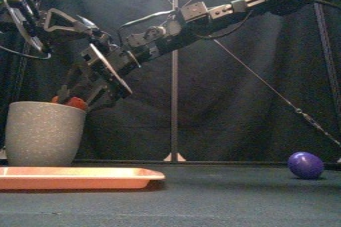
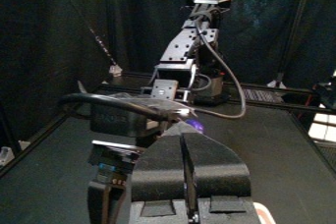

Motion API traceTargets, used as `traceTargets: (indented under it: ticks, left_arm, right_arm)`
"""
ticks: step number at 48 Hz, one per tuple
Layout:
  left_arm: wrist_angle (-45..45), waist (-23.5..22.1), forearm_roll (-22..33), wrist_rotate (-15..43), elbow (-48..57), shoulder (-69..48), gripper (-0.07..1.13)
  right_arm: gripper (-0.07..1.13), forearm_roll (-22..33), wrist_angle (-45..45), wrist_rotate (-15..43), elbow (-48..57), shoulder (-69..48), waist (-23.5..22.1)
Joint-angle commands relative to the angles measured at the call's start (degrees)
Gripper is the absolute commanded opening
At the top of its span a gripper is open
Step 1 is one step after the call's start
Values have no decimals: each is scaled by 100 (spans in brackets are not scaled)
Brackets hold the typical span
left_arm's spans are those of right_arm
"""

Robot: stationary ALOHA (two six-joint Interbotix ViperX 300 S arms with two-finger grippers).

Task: Pick the donut then place it in the grey bowl
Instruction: Drop donut in the grey bowl and return to neutral

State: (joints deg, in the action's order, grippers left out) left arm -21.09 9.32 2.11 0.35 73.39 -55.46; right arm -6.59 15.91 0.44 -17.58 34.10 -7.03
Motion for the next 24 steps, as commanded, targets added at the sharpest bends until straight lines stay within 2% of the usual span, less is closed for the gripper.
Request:
traceTargets:
  ticks: [1,24]
  left_arm:
    - [-79,35,-44,18,-70,-9,3]
    - [-114,70,-53,9,-35,-44,3]
  right_arm:
    - [98,26,97,0,-88,-387,53]
    - [99,123,70,18,9,-492,26]
